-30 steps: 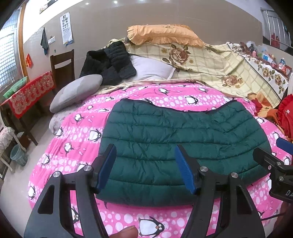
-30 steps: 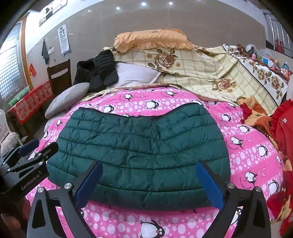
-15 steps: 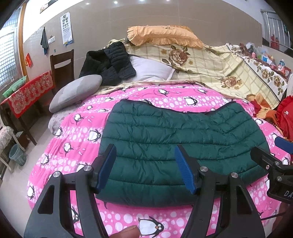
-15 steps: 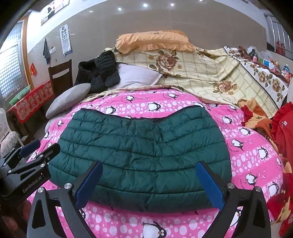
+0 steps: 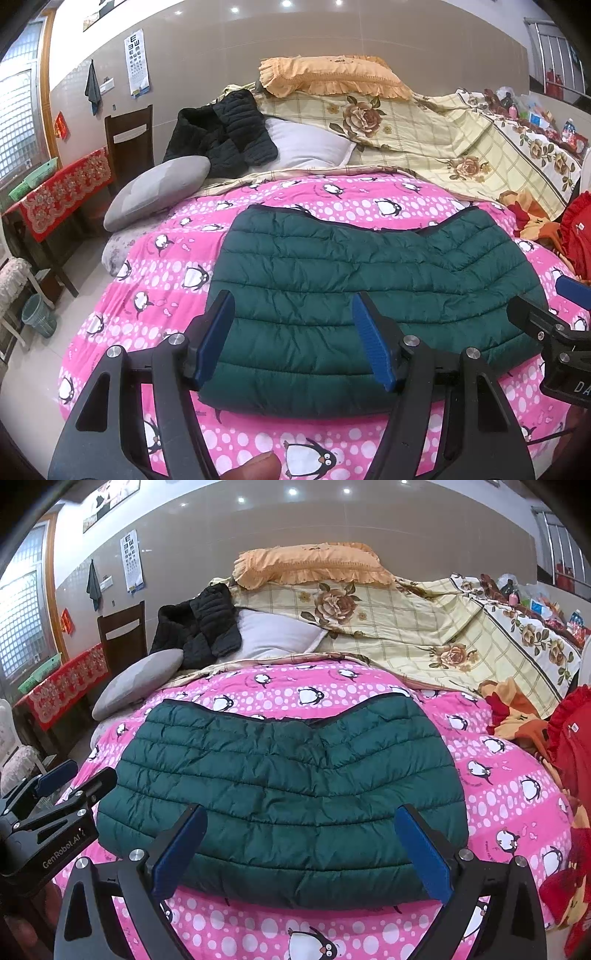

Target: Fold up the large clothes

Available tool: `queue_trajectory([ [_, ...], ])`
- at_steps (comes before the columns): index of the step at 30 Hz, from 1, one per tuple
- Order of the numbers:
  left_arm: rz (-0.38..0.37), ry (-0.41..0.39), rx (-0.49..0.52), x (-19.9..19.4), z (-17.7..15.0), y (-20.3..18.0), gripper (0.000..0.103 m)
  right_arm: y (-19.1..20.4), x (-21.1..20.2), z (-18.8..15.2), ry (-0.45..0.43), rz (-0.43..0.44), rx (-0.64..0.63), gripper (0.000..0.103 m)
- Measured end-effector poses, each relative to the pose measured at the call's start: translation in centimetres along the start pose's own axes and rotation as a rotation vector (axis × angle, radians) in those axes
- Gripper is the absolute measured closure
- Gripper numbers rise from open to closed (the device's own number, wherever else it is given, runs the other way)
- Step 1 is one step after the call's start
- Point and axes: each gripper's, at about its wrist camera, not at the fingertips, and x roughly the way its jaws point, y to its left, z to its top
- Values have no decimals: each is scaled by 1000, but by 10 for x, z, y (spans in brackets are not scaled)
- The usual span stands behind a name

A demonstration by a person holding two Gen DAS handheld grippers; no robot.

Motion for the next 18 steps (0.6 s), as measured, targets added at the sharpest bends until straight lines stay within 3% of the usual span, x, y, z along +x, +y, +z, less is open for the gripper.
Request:
queue_trajectory([
  [18,-5,4,-2,1,-2,-2,37,3,4,-3,13,2,-11,2],
])
